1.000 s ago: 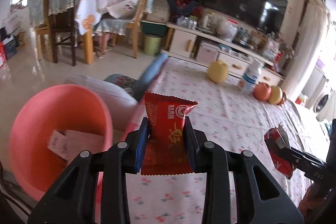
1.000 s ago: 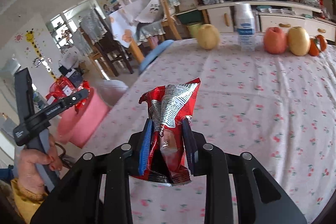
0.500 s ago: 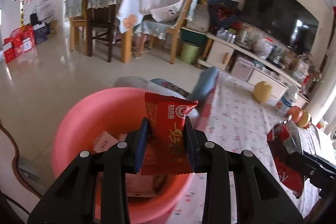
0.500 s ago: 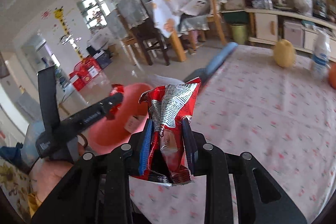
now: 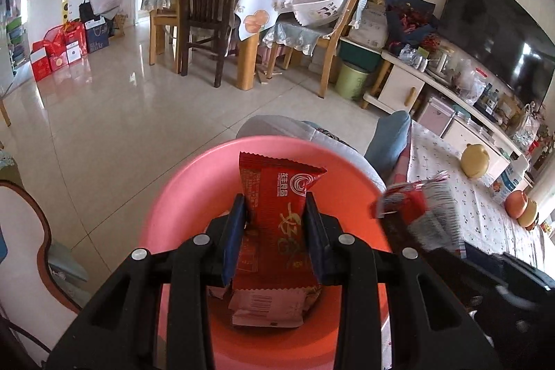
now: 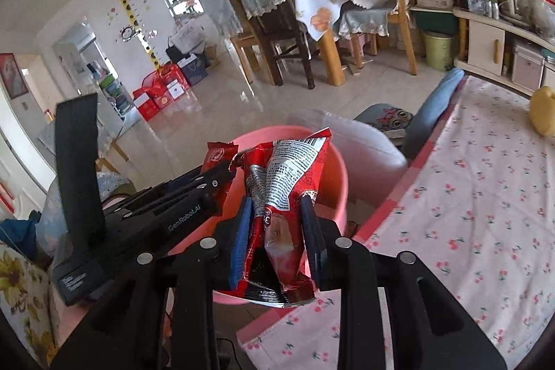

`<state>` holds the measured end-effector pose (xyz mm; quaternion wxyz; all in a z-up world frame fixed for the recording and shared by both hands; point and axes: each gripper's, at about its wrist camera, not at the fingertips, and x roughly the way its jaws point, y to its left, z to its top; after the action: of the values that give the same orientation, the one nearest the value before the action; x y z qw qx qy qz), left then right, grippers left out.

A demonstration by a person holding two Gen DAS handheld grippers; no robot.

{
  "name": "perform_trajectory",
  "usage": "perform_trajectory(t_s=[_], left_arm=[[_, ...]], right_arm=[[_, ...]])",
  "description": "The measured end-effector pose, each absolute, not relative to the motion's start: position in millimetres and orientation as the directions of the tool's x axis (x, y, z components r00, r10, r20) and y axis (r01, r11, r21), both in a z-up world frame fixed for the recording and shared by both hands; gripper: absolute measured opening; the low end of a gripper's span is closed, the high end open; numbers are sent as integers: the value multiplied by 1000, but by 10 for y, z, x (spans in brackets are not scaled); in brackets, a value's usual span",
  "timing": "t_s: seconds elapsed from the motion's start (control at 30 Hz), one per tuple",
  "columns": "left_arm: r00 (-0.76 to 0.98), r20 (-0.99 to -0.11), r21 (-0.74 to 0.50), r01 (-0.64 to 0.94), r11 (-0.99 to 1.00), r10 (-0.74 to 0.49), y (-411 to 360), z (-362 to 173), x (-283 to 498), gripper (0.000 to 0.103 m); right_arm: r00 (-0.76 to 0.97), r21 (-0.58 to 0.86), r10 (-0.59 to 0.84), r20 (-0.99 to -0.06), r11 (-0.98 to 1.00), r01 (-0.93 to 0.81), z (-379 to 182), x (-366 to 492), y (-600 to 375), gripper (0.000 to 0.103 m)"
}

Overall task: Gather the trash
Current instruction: 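Carry both red wrappers to the pink bucket and release them inside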

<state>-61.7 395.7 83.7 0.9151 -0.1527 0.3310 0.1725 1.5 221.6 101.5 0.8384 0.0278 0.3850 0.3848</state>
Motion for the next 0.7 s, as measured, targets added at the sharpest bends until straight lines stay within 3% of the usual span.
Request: perform_trajectory(t_s=[0.17, 0.23, 0.33, 0.4, 0.47, 0.57, 0.7], left_arm=[[702, -675, -153, -436, 887, 228, 4005, 803, -585, 36], [686, -682, -129, -454, 882, 253, 4005, 788, -576, 44], [670, -686, -106, -477, 872, 284, 4009, 783, -582, 68], [667, -683, -97, -486, 869, 297, 4012, 793, -597, 73], [665, -681, -85, -487, 869, 306, 3982, 804, -598, 82], [665, -676, -64, -484, 873, 319, 3944, 825, -595, 85], [667, -673, -59, -479, 876, 320, 3908, 848, -596, 91]], right_arm=[[399, 320, 650, -647, 707, -631, 905, 53, 2361, 33], [404, 307, 638, -656, 714, -629, 862, 60, 2398, 35], [431, 294, 630, -646, 727, -620, 850, 50, 2309, 53], [465, 282, 618, -634, 744, -606, 858, 28, 2223, 74], [491, 278, 604, -628, 763, -583, 858, 20, 2138, 79], [519, 280, 584, -624, 787, -550, 860, 28, 2004, 88], [540, 280, 561, -627, 810, -516, 871, 50, 1862, 89]])
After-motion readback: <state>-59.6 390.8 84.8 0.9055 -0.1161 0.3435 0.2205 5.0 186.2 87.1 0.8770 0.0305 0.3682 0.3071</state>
